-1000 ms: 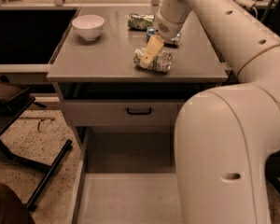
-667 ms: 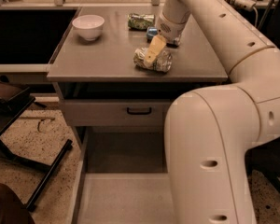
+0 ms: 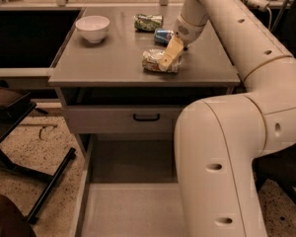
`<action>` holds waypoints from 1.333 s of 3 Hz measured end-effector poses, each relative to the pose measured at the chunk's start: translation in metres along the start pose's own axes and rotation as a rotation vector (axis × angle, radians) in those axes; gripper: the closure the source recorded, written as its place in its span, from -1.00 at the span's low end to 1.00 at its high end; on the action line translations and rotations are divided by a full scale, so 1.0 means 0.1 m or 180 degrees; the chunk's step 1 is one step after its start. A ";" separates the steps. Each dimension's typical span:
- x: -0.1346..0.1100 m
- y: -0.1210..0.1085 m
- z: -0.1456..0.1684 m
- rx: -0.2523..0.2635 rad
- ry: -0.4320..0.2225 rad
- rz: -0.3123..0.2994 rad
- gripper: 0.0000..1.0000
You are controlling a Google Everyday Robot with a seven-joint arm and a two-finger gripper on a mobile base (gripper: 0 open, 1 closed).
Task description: Place 7up can into middle drawer
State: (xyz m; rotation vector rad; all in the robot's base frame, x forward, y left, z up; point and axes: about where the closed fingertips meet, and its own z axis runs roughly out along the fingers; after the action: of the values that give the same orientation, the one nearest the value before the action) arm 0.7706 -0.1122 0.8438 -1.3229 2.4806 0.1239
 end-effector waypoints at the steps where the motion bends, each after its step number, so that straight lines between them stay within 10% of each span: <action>1: 0.06 0.02 -0.05 -0.0072 -0.0049 -0.0043 -1.00; 3: 0.15 0.43 -0.17 -0.0371 -0.0206 -0.0284 -1.00; 4: 0.16 0.48 -0.08 -0.0411 -0.0179 -0.0288 -0.65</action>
Offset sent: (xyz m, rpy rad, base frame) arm -0.0961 0.0118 0.0083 0.1290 0.0660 0.1688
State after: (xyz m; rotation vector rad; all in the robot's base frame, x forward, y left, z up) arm 0.7210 -0.0994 0.8429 -1.4601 2.3966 0.3002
